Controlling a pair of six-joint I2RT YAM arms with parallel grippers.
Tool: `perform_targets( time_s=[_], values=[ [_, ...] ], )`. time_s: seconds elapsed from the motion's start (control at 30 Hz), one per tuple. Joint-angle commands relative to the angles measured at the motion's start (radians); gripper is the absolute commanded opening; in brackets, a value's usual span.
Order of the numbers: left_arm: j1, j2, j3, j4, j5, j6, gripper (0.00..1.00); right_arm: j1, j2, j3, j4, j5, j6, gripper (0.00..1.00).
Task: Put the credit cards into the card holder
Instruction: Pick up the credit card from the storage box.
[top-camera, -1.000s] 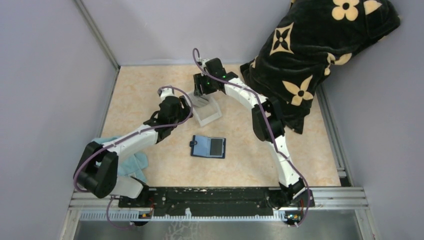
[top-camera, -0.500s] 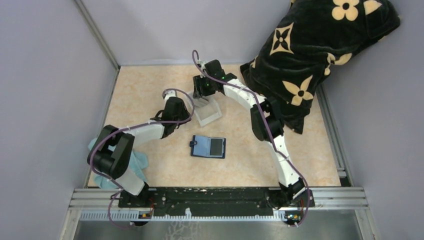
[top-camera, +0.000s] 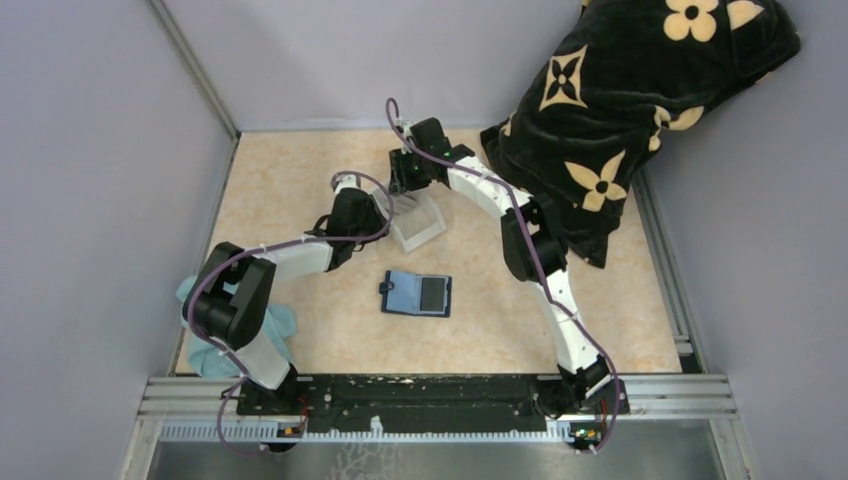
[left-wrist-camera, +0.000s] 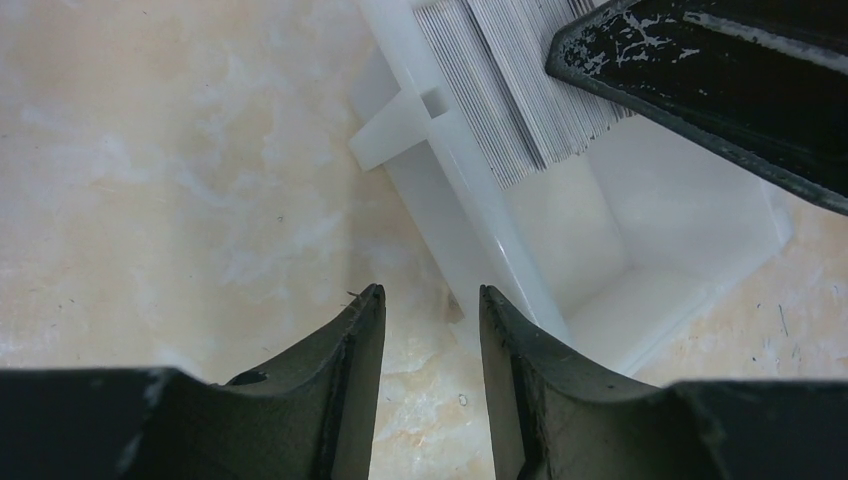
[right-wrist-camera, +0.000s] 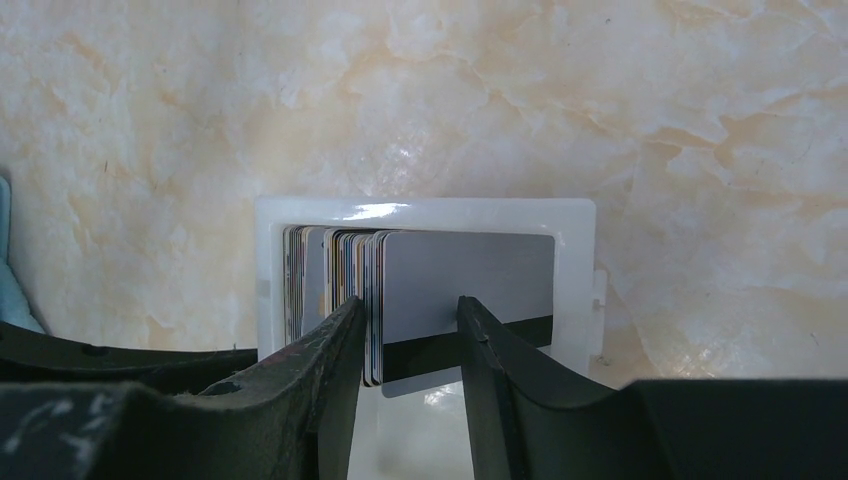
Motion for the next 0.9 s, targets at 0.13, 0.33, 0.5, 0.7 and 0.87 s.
perform_targets(
  time_s=[0.13,0.33,0.5,0.7,0.87],
  values=[
    [0.007,0.025,0.029,0.056,0.041,0.002,0.47,0.042,-0.016,0.058,-0.031,0.011,0.0,0.38],
    [0.008,0.024,0.032,0.058,0.046,0.002,0.46,0.056,-0.034,0.06,-0.037,0.025,-0.001,0.38],
    [0.01,0.026,0.035,0.06,0.049,-0.001,0.46,0.06,-0.048,0.062,-0.045,0.028,-0.003,0.35],
    [0.013,0.031,0.033,0.061,0.041,-0.012,0.47,0.062,-0.067,0.049,-0.044,0.035,-0.007,0.31],
    [0.015,0.04,0.033,0.067,0.031,-0.031,0.47,0.062,-0.094,0.023,-0.032,0.042,-0.013,0.31]
  ],
)
